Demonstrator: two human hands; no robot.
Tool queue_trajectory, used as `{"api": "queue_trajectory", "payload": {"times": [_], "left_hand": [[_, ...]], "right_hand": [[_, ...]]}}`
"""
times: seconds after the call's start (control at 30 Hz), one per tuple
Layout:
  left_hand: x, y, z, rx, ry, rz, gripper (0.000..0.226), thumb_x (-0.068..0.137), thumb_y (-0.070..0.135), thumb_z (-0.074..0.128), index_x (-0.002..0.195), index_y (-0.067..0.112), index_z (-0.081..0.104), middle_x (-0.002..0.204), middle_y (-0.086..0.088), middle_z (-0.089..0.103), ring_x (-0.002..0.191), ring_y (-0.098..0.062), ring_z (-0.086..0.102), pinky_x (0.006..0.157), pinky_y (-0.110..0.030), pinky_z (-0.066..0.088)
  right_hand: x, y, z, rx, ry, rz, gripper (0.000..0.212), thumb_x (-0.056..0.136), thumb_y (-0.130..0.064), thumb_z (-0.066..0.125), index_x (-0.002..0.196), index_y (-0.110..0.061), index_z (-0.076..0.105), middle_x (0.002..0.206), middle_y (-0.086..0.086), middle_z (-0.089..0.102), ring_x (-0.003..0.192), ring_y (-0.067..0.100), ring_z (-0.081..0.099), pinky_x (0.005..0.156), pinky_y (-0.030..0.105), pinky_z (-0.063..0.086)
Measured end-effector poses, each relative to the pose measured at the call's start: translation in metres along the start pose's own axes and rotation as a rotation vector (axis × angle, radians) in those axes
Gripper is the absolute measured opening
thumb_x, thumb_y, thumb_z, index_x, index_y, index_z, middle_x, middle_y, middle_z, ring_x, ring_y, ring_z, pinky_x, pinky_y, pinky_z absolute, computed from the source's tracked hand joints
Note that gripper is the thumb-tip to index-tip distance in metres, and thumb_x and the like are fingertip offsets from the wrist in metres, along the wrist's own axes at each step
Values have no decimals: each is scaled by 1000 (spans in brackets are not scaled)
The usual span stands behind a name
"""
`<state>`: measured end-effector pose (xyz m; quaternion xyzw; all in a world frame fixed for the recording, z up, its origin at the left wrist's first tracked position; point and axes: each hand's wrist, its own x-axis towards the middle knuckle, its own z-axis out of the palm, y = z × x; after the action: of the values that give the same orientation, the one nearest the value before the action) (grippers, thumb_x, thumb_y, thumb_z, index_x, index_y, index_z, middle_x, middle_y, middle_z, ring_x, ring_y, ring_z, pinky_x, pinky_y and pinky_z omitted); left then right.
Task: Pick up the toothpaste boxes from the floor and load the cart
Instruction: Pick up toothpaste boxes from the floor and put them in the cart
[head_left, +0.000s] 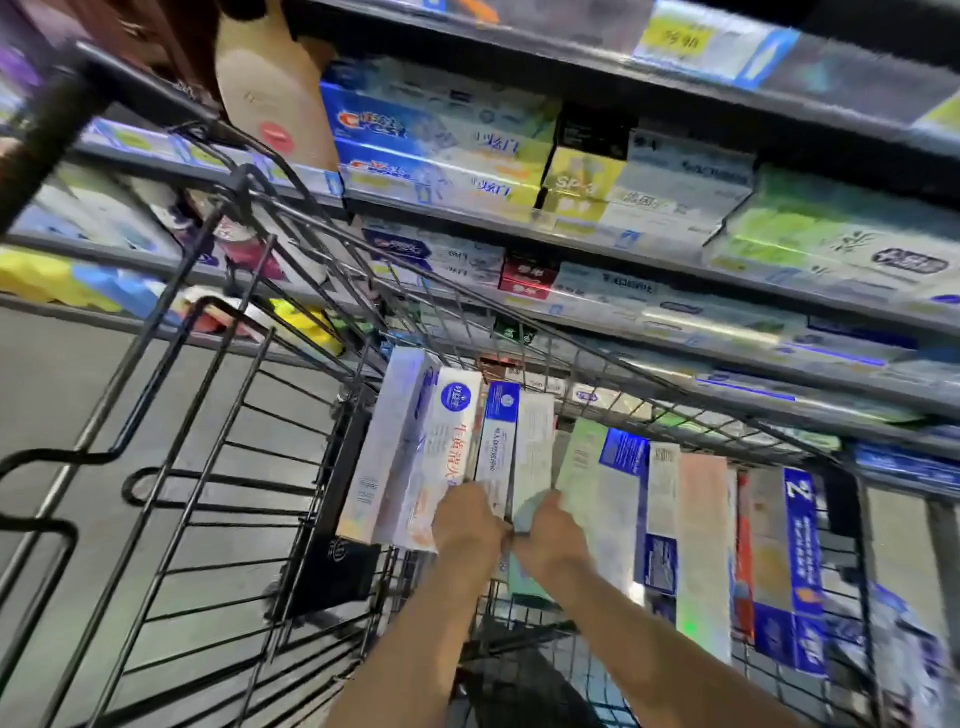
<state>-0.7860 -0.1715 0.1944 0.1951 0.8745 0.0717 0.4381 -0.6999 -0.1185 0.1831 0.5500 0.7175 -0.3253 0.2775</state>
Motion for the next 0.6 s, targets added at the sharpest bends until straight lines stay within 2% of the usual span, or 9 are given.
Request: {"api": "queue_trajectory", "payload": {"times": [0.13,0.2,0.27,0.33,0.37,0.47,0.53,0.6], "left_hand": [[-2,2,-19,-33,-64,77,46,80,23,75,115,-1,57,114,-12,64,106,-27,63,84,-29,51],[-7,1,-27,-53,-145,148,59,82,30,73,123,-5,50,116,-13,59,108,-26,59,85,-24,47],[-18,-2,-38,23,-204,208,68,85,36,68,133,-5,41,121,-14,53,113,-25,53,89,-23,42],[-30,-1,-53,114,-180,298,68,87,37,65,136,-2,39,135,-18,49,120,-28,51,100,-30,41],[-37,2,-60,142,-169,342,66,88,35,64,138,-1,39,139,-19,46,121,-29,52,100,-32,42],[-65,21,-81,373,-131,522,65,89,37,62,139,4,38,141,-15,45,119,-28,55,94,-31,45],[-84,40,-89,598,-52,685,63,88,42,59,137,8,39,140,-12,45,126,-27,47,97,-32,41],[-110,63,-90,765,7,846,61,87,46,59,134,11,43,138,-10,47,127,-28,45,99,-34,40]], "right_hand": [[-2,3,-13,126,-61,-13,86,88,-36,62,149,-9,7,127,15,56,107,33,60,85,40,53],[-12,11,-24,210,-68,-46,86,88,-38,63,149,-11,9,131,16,54,107,33,60,86,41,53],[-33,23,-37,206,-10,-83,84,91,-38,60,151,-14,7,139,14,49,114,31,57,93,39,50],[-59,39,-49,115,84,-112,79,94,-40,53,153,-19,5,144,10,43,119,30,53,96,38,47],[-73,46,-54,45,135,-117,77,94,-43,50,153,-20,6,144,8,43,120,30,52,96,38,46],[-112,69,-64,-67,278,-107,73,94,-48,44,152,-17,11,147,8,40,130,27,43,104,43,38],[-142,85,-70,-84,353,-60,73,95,-47,44,152,-17,11,153,8,29,138,25,31,111,45,27],[-178,104,-77,-96,436,-12,71,95,-47,43,153,-18,12,154,7,26,140,24,28,113,45,23]]}}
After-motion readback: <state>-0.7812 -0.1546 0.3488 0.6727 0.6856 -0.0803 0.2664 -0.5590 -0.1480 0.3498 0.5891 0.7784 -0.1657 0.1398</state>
